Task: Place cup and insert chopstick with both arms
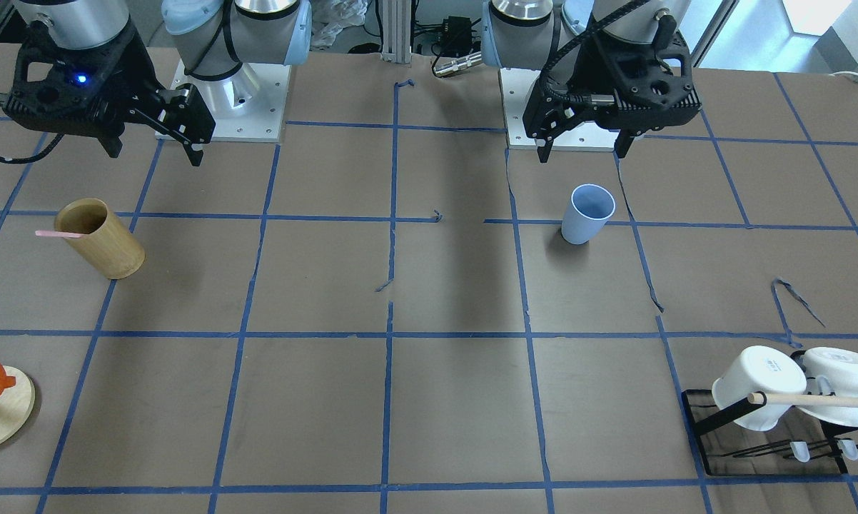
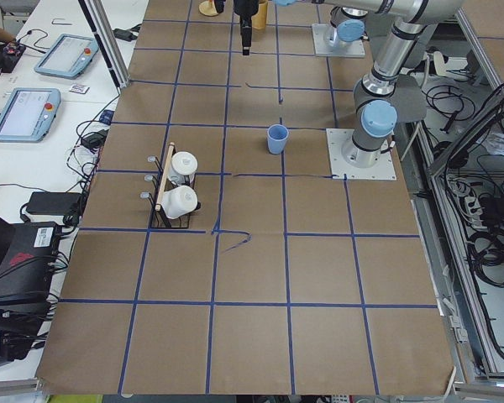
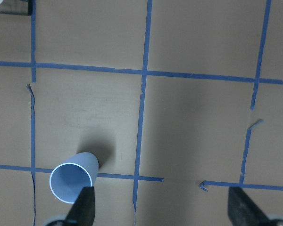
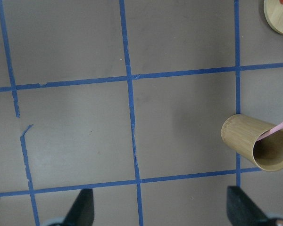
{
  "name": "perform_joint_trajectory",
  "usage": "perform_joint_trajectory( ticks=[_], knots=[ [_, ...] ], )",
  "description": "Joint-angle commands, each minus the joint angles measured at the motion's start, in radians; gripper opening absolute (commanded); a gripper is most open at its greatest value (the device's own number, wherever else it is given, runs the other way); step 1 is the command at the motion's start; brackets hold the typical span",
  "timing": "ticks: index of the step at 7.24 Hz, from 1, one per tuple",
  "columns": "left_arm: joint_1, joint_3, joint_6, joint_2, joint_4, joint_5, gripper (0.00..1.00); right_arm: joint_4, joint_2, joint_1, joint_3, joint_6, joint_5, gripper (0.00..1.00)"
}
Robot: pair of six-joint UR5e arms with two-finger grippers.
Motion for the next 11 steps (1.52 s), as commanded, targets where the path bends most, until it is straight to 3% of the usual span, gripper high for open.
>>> perform_joint_trajectory(
  ticks=[1,11],
  knots=[
    [0.001,0.001,0.001,-0.001,-0.005,0.000,1.00,0.001,-0.001,0.000,0.000,0.001,-0.001,1.00],
    [0.006,-0.010,0.002,0.008,-0.014,0.006,1.00,0.008,-0.009,-0.001,0.008,-0.068,-0.013,1.00]
  ],
)
